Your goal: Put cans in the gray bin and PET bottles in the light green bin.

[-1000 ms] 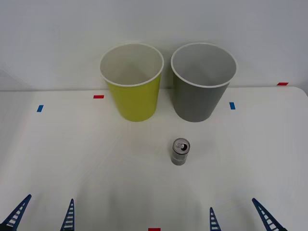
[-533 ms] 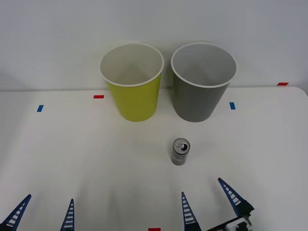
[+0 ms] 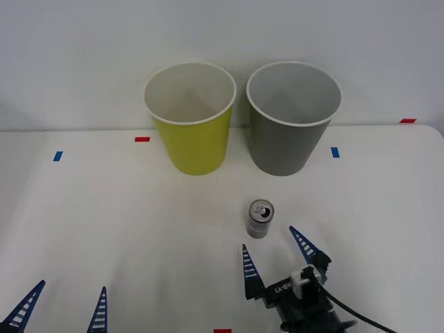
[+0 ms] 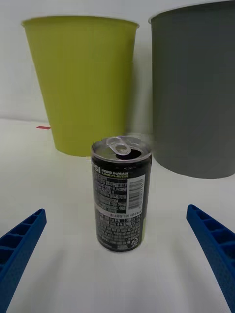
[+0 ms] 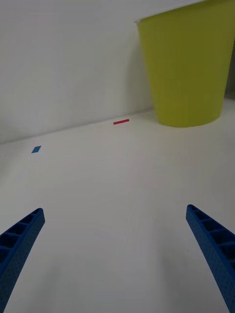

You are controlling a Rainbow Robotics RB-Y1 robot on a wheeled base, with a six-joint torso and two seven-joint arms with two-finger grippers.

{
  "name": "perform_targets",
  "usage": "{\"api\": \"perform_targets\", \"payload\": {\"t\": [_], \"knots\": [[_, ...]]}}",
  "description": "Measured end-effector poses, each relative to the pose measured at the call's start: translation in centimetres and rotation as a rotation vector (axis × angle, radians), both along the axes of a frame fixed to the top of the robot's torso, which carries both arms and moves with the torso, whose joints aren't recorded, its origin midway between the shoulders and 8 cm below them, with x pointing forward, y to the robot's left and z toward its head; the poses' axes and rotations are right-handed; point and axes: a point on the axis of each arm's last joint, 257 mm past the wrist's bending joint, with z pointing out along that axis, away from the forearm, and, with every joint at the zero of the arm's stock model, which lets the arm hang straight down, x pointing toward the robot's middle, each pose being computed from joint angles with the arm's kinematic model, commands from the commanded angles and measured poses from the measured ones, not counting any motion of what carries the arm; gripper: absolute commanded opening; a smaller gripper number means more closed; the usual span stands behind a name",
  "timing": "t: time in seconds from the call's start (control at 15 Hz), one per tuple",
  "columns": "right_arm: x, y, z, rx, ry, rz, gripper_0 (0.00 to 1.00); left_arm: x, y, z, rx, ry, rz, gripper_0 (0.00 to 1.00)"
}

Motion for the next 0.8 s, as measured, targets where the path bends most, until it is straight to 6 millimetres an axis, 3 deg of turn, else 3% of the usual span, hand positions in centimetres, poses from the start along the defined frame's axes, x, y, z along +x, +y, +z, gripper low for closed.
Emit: {"api": "perform_targets", "payload": {"t": [0.4, 0.8], "knots": [[3.7, 0.7, 0.5, -0.010, 0.033, -0.028, 1.00, 0.0, 0.0, 0.0, 0.000, 0.000, 0.000, 1.00], [5.7, 0.8, 1.1, -0.028, 0.042, -0.029, 1.00, 0.0, 0.0, 0.0, 0.000, 0.000, 0.000, 1.00]]}}
